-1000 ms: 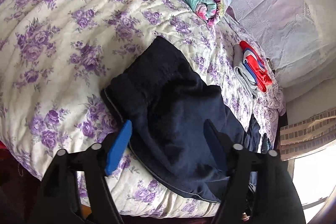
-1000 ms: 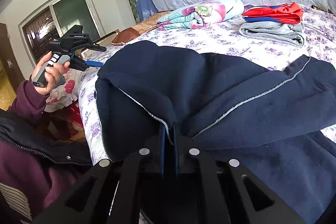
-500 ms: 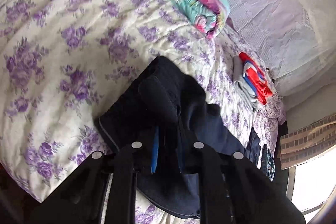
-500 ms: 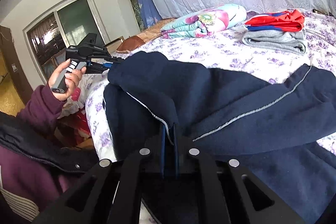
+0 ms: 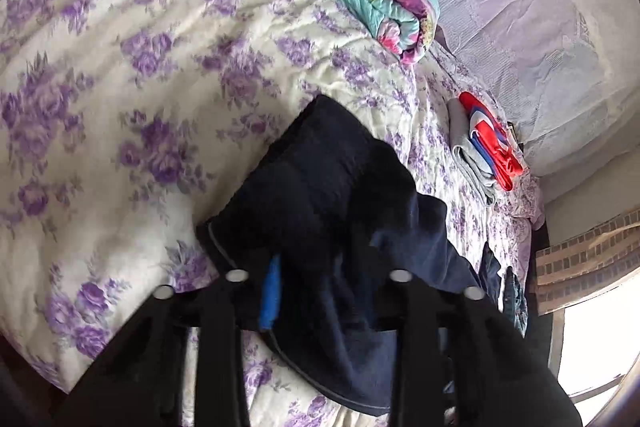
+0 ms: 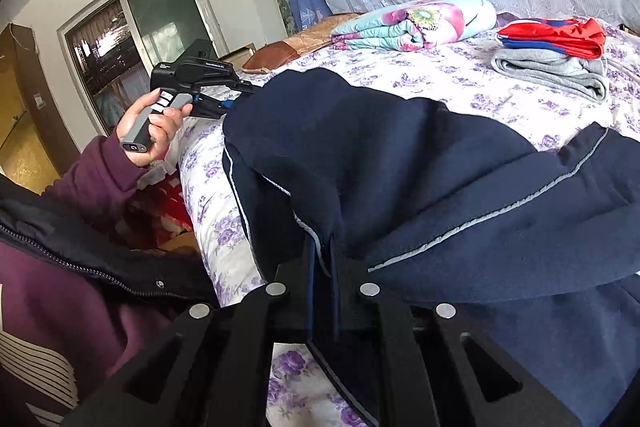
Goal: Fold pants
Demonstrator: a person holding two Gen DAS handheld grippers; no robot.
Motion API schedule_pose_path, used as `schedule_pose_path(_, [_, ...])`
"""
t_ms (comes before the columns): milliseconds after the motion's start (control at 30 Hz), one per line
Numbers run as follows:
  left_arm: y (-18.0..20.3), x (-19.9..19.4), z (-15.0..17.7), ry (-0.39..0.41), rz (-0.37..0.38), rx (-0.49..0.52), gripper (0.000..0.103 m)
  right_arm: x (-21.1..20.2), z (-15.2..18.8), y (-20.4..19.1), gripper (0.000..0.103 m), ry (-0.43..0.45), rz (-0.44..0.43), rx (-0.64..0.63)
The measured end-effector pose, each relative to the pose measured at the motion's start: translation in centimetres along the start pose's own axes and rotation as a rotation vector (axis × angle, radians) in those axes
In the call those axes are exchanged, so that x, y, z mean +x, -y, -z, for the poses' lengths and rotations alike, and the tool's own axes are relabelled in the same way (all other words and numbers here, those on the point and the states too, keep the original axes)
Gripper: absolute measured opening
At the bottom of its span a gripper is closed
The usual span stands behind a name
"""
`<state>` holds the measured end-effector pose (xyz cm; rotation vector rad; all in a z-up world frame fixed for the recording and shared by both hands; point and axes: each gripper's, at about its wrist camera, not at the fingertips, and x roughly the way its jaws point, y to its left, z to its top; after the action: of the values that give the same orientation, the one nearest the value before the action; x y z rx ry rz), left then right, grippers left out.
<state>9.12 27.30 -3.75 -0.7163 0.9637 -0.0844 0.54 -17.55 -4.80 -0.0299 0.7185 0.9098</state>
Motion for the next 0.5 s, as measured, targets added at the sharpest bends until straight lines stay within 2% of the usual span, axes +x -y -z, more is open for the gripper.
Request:
schedule_pose_path(133, [0.3, -2.0, 0.3, 0.047, -0.013, 0.007, 0.017, -0.8, 0.1, -1.4, 0.008, 0.011, -0.034, -0.058])
schedule_pose_path(233, [-1.8, -0.9, 1.6, 0.006, -0.072, 0.002, 0.018, 1.3, 1.8, -2.4, 0.009, -0.099, 0.044, -0.149])
schedule_pose_path(300, [-3.3, 0.4, 2.3, -0.025, -0.060, -0.001, 0.021, 2.1, 2.7, -2.3, 0.012, -0.123, 0.059, -0.154])
schedule_pose_path(333, [-3.4, 0.1, 2.4, -0.011, -0.040, 0.006, 0.023, 2.0, 2.7, -2.3, 0.012, -0.110, 0.058, -0.153])
schedule_pose_path(367, [-3.5, -0.2, 2.5, -0.011, -0.009, -0.008, 0.028, 1.9, 2.5, -2.3, 0.015, -0.108, 0.054, -0.156])
schedule_pose_path(400, [-3.8, -0.5, 2.5, -0.020, 0.009, -0.037, 0.061, 1.7, 2.4, -2.3, 0.019, -0.103, 0.048, -0.156])
schedule_pose_path(433, [-4.3, -1.1, 2.6, -0.003, 0.005, -0.068, 0.084, 1.6, 2.4, -2.3, 0.037, -0.096, 0.039, -0.154])
schedule_pose_path(467, [-4.6, -1.9, 2.8, 0.036, -0.002, -0.078, 0.085, 1.4, 2.5, -2.4, 0.052, -0.085, 0.036, -0.157])
schedule_pose_path(500, [-4.7, -2.4, 3.0, 0.048, -0.005, -0.065, 0.085, 1.3, 2.6, -2.5, 0.055, -0.074, 0.037, -0.163])
